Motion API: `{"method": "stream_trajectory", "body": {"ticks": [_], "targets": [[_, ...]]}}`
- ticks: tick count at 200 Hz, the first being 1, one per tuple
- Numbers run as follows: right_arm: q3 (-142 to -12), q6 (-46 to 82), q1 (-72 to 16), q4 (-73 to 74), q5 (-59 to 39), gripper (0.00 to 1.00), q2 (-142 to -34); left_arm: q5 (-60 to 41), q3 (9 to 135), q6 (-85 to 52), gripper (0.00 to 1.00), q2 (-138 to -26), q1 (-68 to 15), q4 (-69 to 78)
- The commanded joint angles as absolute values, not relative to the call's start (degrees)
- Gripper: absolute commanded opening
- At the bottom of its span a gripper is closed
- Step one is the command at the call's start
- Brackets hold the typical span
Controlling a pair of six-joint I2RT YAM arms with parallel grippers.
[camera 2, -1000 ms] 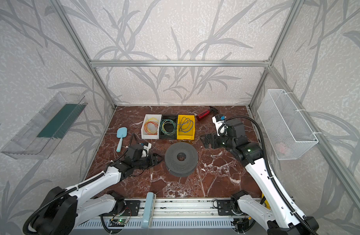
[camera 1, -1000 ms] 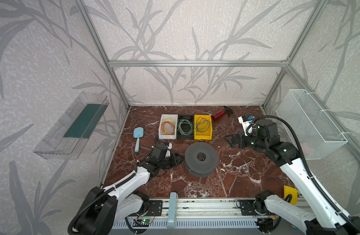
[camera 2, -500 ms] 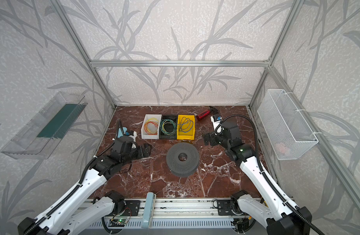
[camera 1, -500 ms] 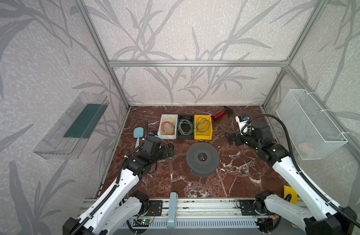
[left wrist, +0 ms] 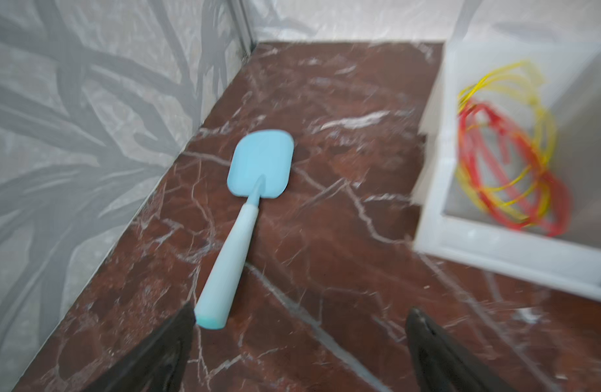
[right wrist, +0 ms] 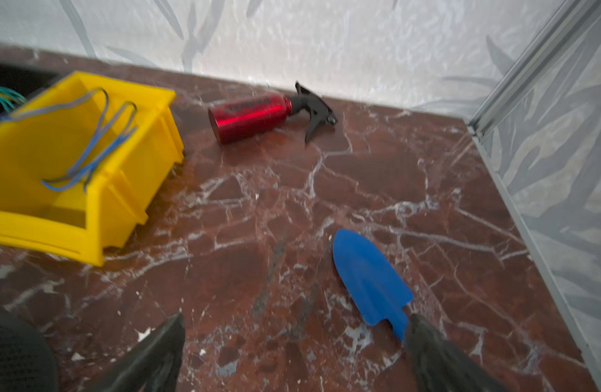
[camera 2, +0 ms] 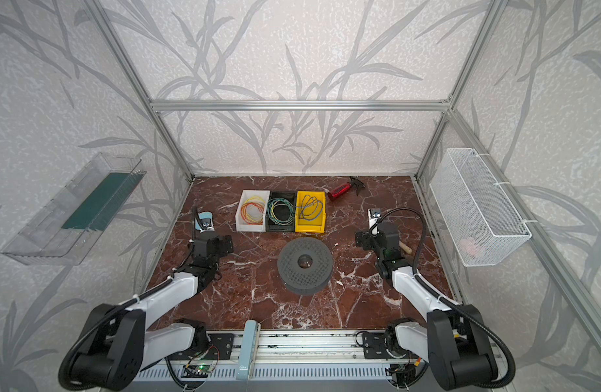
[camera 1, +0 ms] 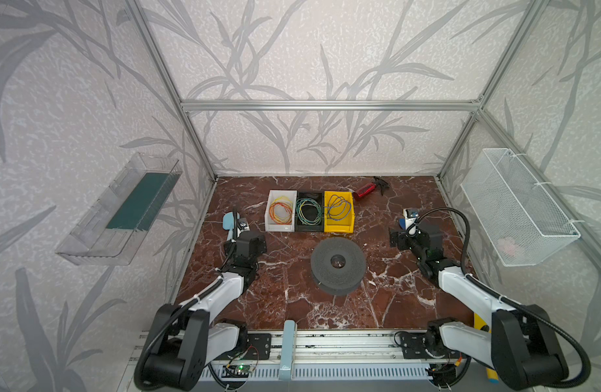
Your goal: Wrap the cables
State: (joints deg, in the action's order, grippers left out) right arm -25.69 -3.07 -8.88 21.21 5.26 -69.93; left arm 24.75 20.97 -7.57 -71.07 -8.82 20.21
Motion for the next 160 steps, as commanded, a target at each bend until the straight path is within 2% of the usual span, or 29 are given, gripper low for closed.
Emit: {"method": "stream_trajectory", "body": {"ticks": [1,25,44,61,65,81,89,99,116,137,160], "targets": [[-23.80,-3.66,-9.05,34.08,8.77,0.99,-73.40,26.81,19.89,-4.37,0.97,-73.37,-7.25,36.96],[-20.84,-4.06,-8.73,44.59,10.79,0.99,-78.21,24.54,19.49,-1.94,0.97,-79.71,-4.67,49.35],[-21.65,-3.14,-6.86,47.62,7.86,0.99,-84.49,20.70,19.95,-3.00,0.97,-85.13,-2.11,53.79],[-19.50,-2.11,-6.10,59.52,7.85,0.99,-91.17,20.57,18.35,-2.44,0.97,-91.74,-1.39,64.21],[-19.08,-2.36,-6.08,61.55,7.65,0.99,-91.36,20.48,18.59,-2.17,0.97,-91.32,-1.79,62.66],[-21.80,-1.58,-5.77,51.02,7.06,0.99,-88.17,18.78,23.07,-3.83,0.97,-88.07,-1.41,48.39],[-23.29,-2.25,-5.70,46.54,6.27,0.99,-87.51,17.64,22.04,-3.76,0.99,-88.86,-0.97,51.86],[-22.24,-2.23,-5.63,50.51,6.13,0.99,-88.66,18.15,20.86,-2.40,0.99,-91.02,-0.97,57.90],[-21.45,-2.78,-5.70,53.81,5.60,0.99,-89.72,18.08,22.31,-3.64,0.99,-88.83,-0.97,51.08],[-22.25,-2.95,-5.71,50.31,5.27,0.99,-88.59,18.21,20.60,-2.45,0.99,-90.67,-1.16,57.97],[-22.68,-3.01,-5.71,49.47,5.01,0.99,-88.32,17.01,21.22,-2.38,0.99,-90.16,-1.21,55.92]]}}
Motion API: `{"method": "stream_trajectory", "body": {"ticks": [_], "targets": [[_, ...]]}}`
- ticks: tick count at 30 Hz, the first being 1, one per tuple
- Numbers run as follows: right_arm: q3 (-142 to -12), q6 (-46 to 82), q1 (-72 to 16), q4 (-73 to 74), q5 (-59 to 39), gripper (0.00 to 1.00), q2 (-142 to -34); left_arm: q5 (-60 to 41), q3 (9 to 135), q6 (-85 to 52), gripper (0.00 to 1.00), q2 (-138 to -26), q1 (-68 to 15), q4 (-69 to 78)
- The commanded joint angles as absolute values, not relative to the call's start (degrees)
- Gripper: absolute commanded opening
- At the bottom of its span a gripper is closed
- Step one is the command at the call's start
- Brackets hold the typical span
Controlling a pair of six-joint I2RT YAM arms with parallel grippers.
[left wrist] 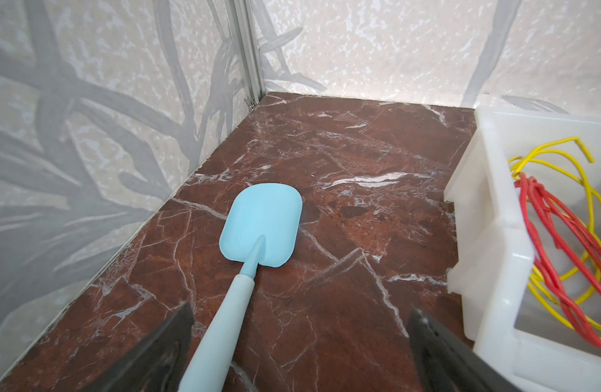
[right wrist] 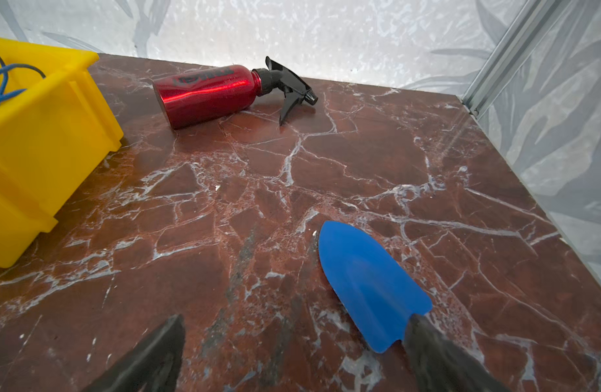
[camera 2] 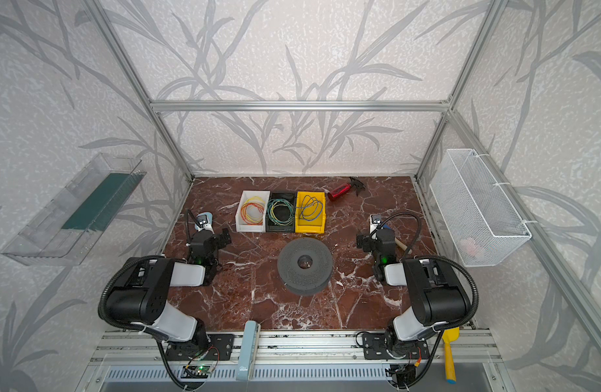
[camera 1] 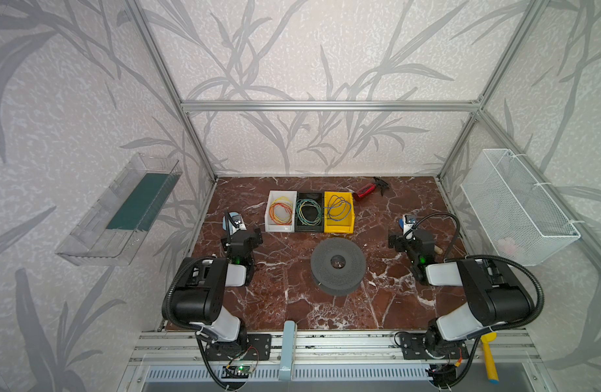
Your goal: Wrap the cables
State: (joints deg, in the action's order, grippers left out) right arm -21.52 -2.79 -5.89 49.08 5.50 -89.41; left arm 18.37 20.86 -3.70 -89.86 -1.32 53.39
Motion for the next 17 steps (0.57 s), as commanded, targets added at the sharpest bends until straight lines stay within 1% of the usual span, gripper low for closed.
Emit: {"method": "stream_trajectory", "body": {"ticks": [1,17], "targets": [[-22.68,-2.96,-5.71,49.48,5.01,0.99,-88.32,17.03,21.07,-2.33,0.99,-90.26,-1.18,56.31],[-22.76,-2.99,-5.72,49.04,4.97,0.99,-88.14,15.57,21.47,-2.29,0.99,-90.26,-0.94,55.23]]}}
